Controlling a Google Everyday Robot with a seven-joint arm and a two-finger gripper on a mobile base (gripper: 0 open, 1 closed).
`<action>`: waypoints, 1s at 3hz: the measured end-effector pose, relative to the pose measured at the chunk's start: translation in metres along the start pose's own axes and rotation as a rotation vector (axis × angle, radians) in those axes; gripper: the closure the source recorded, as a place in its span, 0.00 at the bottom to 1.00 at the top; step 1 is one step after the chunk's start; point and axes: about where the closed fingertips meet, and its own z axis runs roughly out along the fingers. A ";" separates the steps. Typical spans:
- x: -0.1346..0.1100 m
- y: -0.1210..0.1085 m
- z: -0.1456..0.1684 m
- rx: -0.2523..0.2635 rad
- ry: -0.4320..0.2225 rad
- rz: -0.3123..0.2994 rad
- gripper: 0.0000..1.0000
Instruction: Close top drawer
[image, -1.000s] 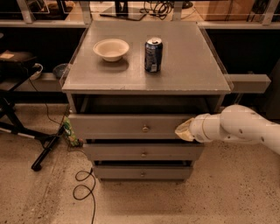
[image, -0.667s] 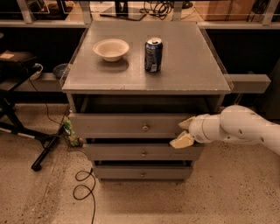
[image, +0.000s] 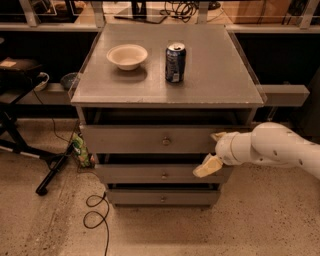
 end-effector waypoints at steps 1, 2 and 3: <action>-0.001 0.004 -0.001 0.000 0.000 0.000 0.00; -0.010 0.024 -0.025 -0.012 -0.034 -0.013 0.00; 0.010 0.041 -0.082 0.038 -0.056 0.031 0.00</action>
Offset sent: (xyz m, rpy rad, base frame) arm -0.1041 -0.0681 0.0623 0.0743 -0.0815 -0.0590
